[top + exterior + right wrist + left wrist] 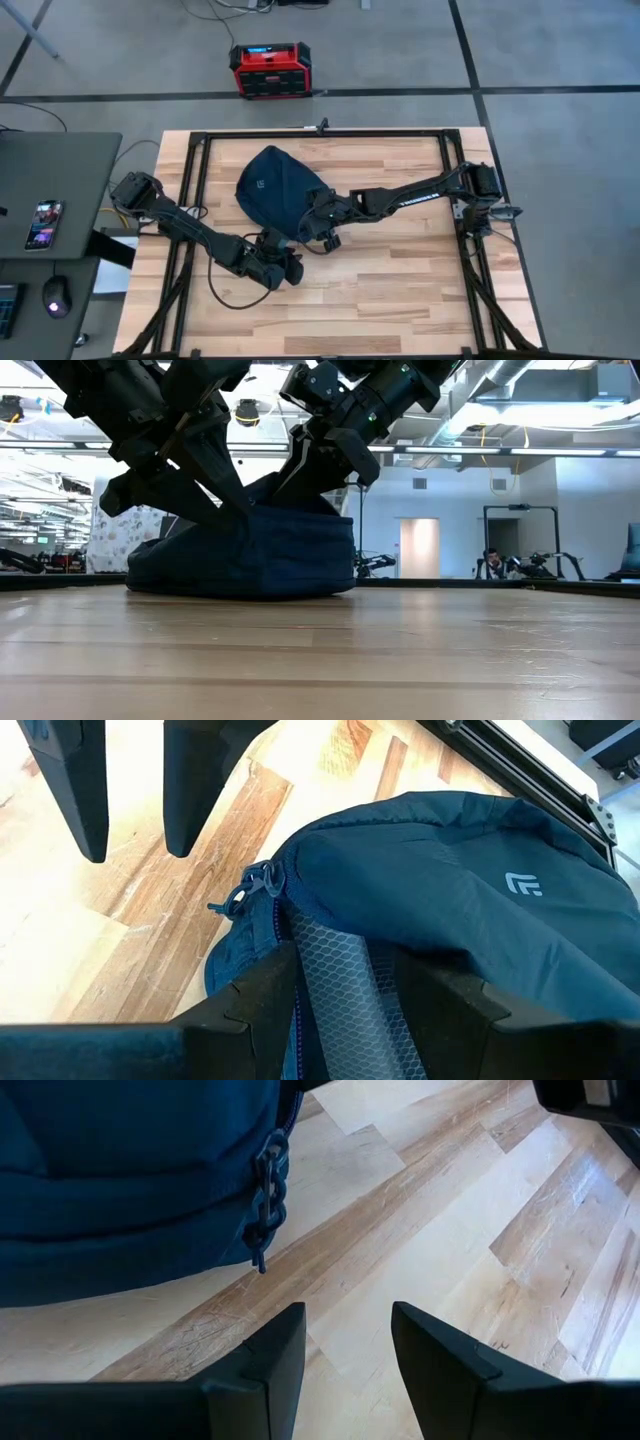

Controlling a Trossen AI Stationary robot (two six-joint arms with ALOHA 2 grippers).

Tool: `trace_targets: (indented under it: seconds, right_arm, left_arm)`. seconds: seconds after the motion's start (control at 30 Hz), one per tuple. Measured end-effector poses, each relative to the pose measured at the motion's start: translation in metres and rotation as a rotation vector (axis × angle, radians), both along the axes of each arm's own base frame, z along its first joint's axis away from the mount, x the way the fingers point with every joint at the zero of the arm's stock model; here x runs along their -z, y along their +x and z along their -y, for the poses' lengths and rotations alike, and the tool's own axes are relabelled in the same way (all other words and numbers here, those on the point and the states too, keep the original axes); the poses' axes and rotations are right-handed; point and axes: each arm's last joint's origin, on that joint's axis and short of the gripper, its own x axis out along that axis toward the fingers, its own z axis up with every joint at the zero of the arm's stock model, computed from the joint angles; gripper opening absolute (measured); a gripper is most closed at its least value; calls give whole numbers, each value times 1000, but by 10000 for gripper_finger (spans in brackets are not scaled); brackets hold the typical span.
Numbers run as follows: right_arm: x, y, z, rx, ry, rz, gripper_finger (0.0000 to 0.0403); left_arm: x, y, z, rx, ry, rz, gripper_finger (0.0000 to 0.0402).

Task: Unpack backpack
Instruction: Open the backpack

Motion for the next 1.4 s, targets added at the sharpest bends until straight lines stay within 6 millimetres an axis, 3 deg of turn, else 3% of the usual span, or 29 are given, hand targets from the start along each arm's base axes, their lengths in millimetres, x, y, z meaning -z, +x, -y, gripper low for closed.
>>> trace_targets:
  seconds: [1.4]
  right_arm:
    - [0, 0, -1, -19, 16, -1, 162]
  left_arm:
    - [0, 0, 0, 0, 1, -1, 134]
